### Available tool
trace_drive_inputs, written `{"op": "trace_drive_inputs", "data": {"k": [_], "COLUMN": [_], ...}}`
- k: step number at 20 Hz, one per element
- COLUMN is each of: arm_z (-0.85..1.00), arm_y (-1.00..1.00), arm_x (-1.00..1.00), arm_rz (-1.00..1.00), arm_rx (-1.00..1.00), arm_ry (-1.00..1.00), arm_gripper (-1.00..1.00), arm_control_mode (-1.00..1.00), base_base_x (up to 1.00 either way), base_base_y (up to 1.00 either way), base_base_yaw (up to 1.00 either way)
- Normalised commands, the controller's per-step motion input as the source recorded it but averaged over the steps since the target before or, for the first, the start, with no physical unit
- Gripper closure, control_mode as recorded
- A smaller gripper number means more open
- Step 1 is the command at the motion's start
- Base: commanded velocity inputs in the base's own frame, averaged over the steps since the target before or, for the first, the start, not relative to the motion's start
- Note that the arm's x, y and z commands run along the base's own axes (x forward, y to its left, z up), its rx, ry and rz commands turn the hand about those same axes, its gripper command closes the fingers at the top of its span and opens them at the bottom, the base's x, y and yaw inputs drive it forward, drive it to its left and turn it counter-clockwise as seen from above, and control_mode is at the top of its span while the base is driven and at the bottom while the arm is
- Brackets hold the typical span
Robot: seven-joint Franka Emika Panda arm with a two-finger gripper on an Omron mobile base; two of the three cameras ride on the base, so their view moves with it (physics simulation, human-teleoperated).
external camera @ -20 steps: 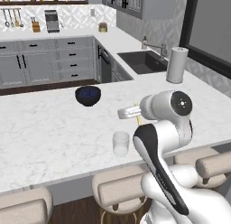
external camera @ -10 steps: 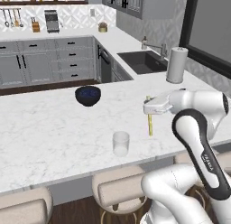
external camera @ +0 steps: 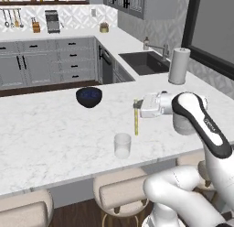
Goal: Take a straw from the drawer in front and place it inside the glass cup on the dining counter.
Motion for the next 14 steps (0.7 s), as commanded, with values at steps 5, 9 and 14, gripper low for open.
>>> {"op": "trace_drive_inputs", "data": {"k": [5, 9, 14], "arm_z": [-0.25, -0.25, -0.33], "arm_y": [0.19, 0.09, 0.09], "arm_x": [0.52, 0.60, 0.32], "arm_rz": [0.19, 0.15, 0.14], "arm_rx": [0.00, 0.00, 0.00], "arm_ry": [0.04, 0.04, 0.02], "arm_gripper": [1.00, 1.00, 1.00], "arm_control_mode": [-1.00, -1.00, -1.00], "base_base_x": [0.00, 0.00, 0.00], "base_base_y": [0.00, 0.00, 0.00], "base_base_yaw": [0.00, 0.00, 0.00]}}
